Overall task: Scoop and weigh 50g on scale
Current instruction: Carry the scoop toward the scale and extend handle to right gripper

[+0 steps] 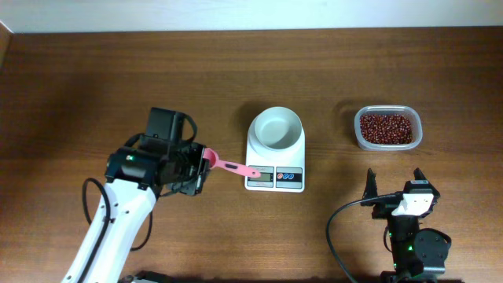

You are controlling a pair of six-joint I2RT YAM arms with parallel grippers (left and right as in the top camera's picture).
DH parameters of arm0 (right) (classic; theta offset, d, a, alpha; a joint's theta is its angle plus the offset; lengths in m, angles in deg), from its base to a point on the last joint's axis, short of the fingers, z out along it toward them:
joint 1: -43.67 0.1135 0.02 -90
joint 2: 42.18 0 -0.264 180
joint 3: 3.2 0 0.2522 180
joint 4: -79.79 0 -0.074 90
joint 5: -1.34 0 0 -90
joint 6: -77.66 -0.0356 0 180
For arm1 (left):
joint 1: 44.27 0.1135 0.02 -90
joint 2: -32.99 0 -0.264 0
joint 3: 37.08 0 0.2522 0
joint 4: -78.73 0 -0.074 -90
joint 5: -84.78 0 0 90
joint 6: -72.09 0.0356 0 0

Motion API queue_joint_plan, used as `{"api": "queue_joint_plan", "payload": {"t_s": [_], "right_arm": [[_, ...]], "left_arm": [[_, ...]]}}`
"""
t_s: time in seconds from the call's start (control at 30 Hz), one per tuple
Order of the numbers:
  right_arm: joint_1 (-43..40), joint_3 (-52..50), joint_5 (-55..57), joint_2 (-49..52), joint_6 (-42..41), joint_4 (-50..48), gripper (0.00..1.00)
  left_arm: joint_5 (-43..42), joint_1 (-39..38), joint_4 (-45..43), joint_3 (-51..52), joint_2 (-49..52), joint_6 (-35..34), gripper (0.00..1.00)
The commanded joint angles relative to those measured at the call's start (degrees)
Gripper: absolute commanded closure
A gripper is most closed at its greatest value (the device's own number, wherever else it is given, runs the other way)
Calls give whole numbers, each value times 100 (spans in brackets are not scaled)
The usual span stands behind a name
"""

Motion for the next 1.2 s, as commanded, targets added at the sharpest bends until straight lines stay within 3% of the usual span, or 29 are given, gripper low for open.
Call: {"api": "queue_joint_plan", "payload": {"t_s": [0.0, 0.3, 0.63, 0.7, 0.83, 0.9, 1.03, 1.17], "right_arm": [[31, -31, -11, -44, -7, 22, 1], [31, -31, -11, -44, -7, 22, 1], [31, -31, -59, -44, -37, 20, 1], [31, -31, -400, -44, -601, -2, 1], [31, -31, -1617, -42, -3598, -96, 1], [31, -31, -2785, -42, -4819, -131, 1], [31, -31, -4520, -42, -5925, -129, 1], [31, -31, -4387, -42, -5884, -155, 1]], "left_arm": [[109, -254, 11, -11, -90, -529, 100], [254, -986, 31, -11, -90, -1115, 100], [299, -1027, 118, -11, -90, -1119, 100], [299, -1027, 120, -11, -90, -1119, 100], [302, -1027, 116, -11, -90, -1119, 100], [297, -1027, 98, -11, -90, -1121, 100], [297, -1027, 116, -11, -90, -1121, 100], [299, -1027, 118, -11, -90, -1145, 100]]}}
